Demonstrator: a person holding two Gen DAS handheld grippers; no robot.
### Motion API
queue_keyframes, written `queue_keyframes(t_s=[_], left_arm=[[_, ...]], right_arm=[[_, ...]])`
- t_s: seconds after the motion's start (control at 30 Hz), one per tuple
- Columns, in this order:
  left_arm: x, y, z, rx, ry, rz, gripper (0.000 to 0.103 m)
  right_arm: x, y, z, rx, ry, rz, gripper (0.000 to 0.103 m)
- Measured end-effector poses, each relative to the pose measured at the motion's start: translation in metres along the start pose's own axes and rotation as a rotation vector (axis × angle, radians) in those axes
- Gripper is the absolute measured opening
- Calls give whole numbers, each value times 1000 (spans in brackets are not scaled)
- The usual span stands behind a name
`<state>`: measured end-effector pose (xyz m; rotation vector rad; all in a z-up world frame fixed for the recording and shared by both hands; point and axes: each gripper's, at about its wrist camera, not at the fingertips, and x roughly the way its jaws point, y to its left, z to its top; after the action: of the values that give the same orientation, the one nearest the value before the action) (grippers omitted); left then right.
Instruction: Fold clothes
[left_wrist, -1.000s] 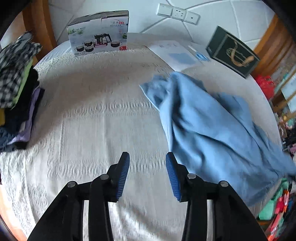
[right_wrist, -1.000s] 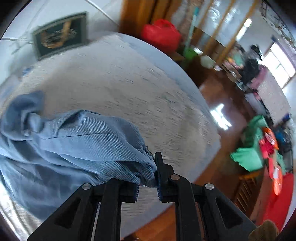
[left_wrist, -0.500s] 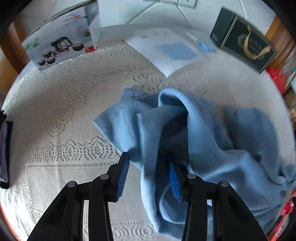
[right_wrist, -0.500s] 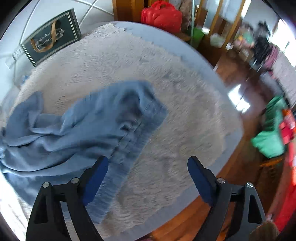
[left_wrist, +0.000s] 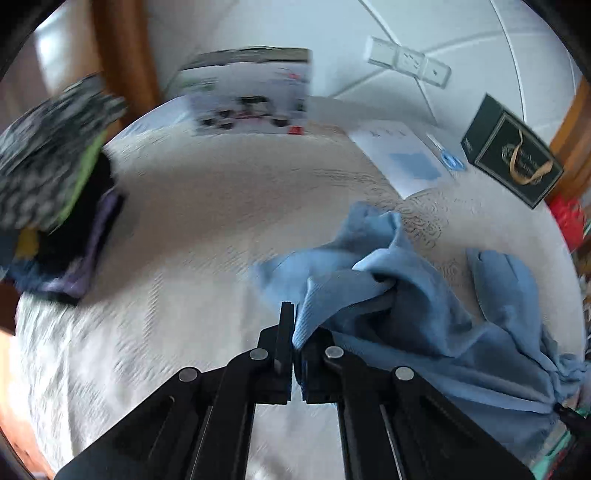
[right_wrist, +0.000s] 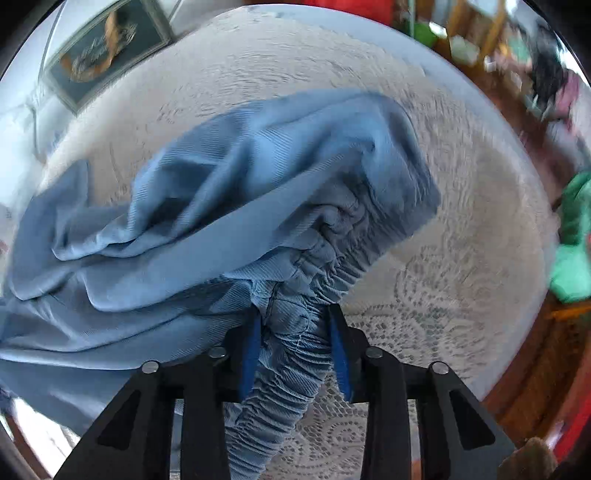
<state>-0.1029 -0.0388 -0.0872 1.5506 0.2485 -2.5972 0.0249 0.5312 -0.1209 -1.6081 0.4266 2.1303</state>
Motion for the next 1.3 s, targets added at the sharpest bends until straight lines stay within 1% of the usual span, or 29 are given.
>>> queue_keyframes(t_s=[0.07,0.1,0.13,0.2,0.23,0.27,0.3,0.33,0.37,0.4,0.43,0.47,0.5,0.53,0.57,0.6,0.73,0.8,0.83,0.87,0.93,1.03,1.1,1.2,1.23,1.27,1.3], left_arm=[[-25,20,-18,-18,-8,4,1],[-35,27,-28,-13,2,12,1],[-42,33,-41,-1,27,26,2],[-40,41,-62,17,103,23,10],[-36,44,-71,25,147,15,14],[-33,45,-78,30,176,8,24],[-31,45,-80,32,189,2,33],[-30,44,-82,34,201,-4,35],[-31,41,-82,41,202,-11,35],[-35,32,-77,64,184,-23,37],[-41,20,-71,97,159,-40,39],[-47,8,-64,129,134,-57,43],[-52,-6,-56,161,105,-76,46],[-57,-22,-46,191,71,-99,48],[-61,-38,-36,217,42,-121,51],[-63,-54,-26,238,19,-142,52],[-70,-107,8,331,-52,-197,53],[-56,-135,26,368,-60,-223,68],[-46,-149,35,386,-59,-236,68],[-30,-164,43,402,-45,-243,68],[19,-196,55,430,14,-232,68],[77,-227,57,477,76,-182,68],[103,-243,52,495,117,-178,68],[128,-264,44,518,160,-210,68],[134,-272,40,533,173,-225,64],[140,-280,35,550,190,-224,38],[146,-287,30,564,210,-194,4]], right_arm=[[-26,14,1,-63,-43,-5,23],[-40,16,0,-80,-56,-4,22],[-55,17,-3,-107,-62,-18,22],[-67,13,-10,-141,-50,-61,23],[-66,7,-14,-147,-27,-84,24],[-62,1,-17,-143,1,-101,27],[-56,-4,-20,-137,27,-116,29],[-51,-9,-24,-130,54,-132,34],[-45,-14,-27,-124,81,-147,44],[-45,-17,-27,-118,80,-148,49],[-48,-19,-26,-111,67,-142,57],[-50,-21,-25,-104,54,-136,60],[-53,-23,-24,-98,42,-130,61],[-55,-26,-24,-91,29,-125,64],[-58,-28,-23,-85,16,-119,70],[-60,-30,-22,-78,3,-113,72],[-63,-38,-15,-50,-39,-93,74],[-58,-41,-9,-20,-44,-72,74],[-55,-42,-6,-5,-45,-61,75],[-52,-43,-3,10,-47,-49,80],[-38,-48,1,41,-48,-26,85],[-26,-47,12,91,-42,10,86],[-19,-47,19,106,-37,12,86],[-5,-55,30,138,-39,-15,91],[-1,-58,33,152,-42,-12,94],[3,-60,36,163,-46,-5,100],[7,-61,39,171,-49,5,102]])
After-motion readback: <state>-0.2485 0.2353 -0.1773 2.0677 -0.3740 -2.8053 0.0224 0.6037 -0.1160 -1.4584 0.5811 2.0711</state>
